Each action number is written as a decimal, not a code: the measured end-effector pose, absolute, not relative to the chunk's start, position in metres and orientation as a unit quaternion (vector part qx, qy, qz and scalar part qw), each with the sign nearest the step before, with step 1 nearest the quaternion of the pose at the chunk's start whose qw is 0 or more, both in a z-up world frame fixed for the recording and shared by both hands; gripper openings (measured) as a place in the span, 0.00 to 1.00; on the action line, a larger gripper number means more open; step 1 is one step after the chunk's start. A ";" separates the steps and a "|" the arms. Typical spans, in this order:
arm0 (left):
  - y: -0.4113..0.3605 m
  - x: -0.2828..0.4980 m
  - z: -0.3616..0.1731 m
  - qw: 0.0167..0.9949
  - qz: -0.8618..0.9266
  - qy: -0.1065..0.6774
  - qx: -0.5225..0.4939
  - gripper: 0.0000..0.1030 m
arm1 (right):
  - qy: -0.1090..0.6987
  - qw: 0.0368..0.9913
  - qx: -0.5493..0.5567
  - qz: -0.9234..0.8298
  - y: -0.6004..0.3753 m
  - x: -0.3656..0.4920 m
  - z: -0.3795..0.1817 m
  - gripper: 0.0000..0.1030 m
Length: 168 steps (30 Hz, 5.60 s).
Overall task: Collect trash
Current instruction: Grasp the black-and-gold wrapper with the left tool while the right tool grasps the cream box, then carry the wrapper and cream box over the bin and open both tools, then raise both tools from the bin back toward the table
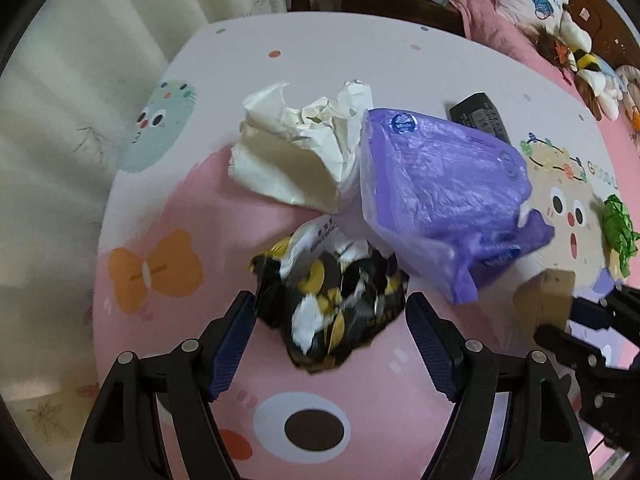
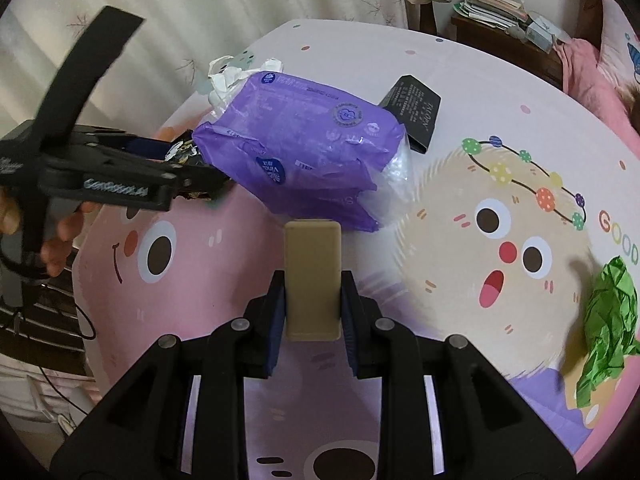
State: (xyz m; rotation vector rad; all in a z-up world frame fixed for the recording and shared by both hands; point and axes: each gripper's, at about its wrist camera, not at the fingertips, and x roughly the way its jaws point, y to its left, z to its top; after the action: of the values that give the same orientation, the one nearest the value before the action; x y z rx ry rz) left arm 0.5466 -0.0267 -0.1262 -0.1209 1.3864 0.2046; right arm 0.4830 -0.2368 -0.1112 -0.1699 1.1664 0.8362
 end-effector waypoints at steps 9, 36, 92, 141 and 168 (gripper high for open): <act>-0.021 0.545 -0.125 0.771 0.076 0.624 -0.096 0.65 | 0.538 0.754 -0.055 0.373 -0.246 0.470 -0.108 0.22; -0.070 0.252 0.000 0.855 0.003 0.518 -0.016 0.63 | 0.500 0.811 0.027 0.303 -0.226 0.257 -0.022 0.22; -0.087 0.039 -0.380 0.775 -0.099 0.624 -0.026 0.66 | 0.638 0.752 0.127 0.105 -0.242 0.016 -0.405 0.22; -0.057 0.032 0.037 0.882 -0.102 0.461 -0.003 0.99 | 0.449 0.873 0.152 0.111 -0.248 -0.016 0.003 0.54; -0.021 0.187 0.095 0.888 -0.040 0.453 -0.061 0.98 | 0.370 0.918 0.097 0.103 -0.285 0.152 0.103 0.53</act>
State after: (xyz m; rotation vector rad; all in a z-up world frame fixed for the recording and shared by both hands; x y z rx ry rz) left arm 0.1869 -0.0206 0.0955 -0.1275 0.9419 -0.0841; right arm 0.1516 -0.2847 0.1034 0.1987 0.7603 0.2113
